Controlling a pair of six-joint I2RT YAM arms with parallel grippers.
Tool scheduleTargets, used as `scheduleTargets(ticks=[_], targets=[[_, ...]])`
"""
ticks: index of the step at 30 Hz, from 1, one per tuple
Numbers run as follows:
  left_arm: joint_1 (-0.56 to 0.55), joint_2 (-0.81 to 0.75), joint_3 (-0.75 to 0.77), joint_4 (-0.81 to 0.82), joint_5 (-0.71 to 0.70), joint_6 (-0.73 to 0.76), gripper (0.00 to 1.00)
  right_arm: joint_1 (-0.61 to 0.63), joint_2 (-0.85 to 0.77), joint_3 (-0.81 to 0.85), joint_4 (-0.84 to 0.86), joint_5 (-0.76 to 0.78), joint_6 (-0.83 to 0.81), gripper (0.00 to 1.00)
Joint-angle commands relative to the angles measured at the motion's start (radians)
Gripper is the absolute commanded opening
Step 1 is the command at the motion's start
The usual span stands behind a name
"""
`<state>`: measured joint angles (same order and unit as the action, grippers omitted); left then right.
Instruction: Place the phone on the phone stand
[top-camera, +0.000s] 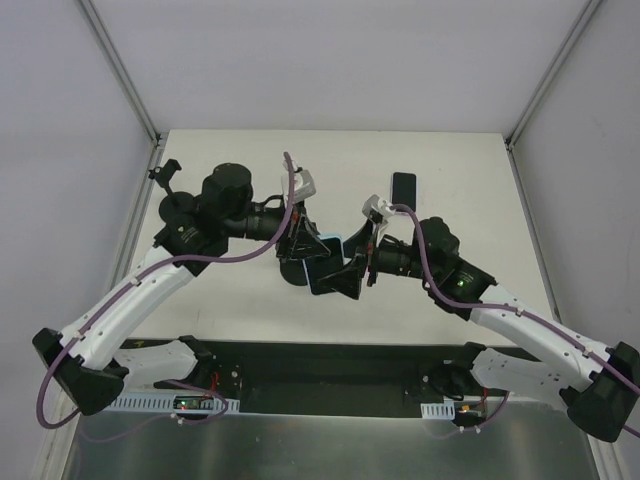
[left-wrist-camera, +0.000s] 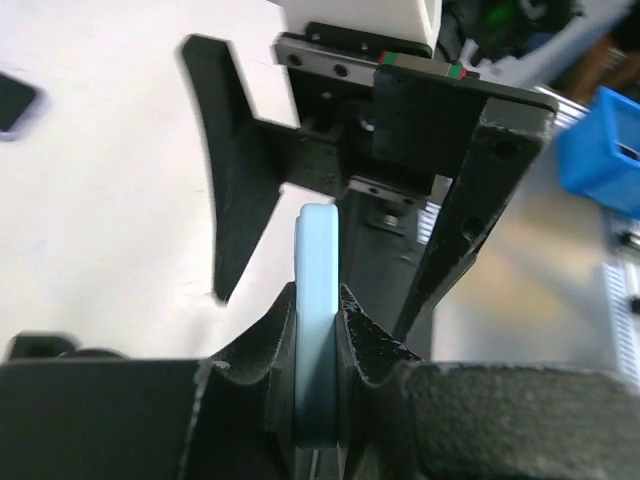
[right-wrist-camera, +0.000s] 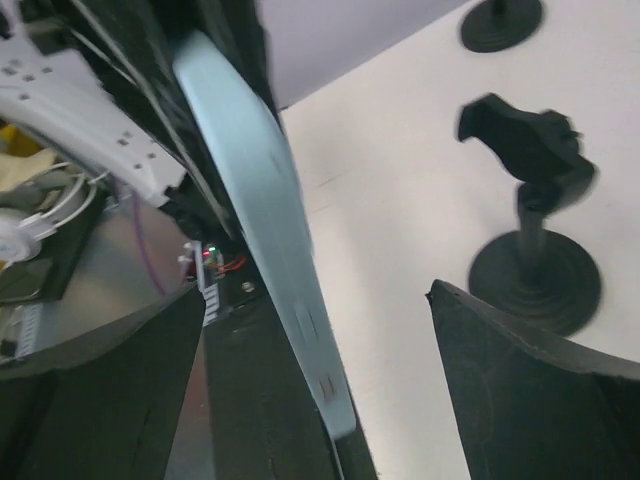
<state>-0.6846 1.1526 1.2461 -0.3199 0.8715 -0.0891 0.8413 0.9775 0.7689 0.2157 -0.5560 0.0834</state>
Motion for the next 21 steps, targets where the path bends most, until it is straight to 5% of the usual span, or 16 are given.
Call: scheduleTargets(ticks=[1,8,15,21], targets=[[0.017,-0.149,-0.014,0.061,-0.357,0.075,0.00,-0.001,-0.062,0.033,-0.148,0.278,-0.063,0.97],[0.022,-0.327,-0.120,0.136,-0.695,0.132,0.00,-0.001,-0.048,0.061,-0.196,0.528,0.022,0.96],[0.023,-0.499,-0.257,0.303,-0.897,0.121,0.00,0.021,0.137,0.246,-0.361,0.629,0.056,0.99],[0.023,-0.547,-0.309,0.357,-0.971,0.127,0.00,0.103,0.317,0.421,-0.434,0.778,0.036,0.89]])
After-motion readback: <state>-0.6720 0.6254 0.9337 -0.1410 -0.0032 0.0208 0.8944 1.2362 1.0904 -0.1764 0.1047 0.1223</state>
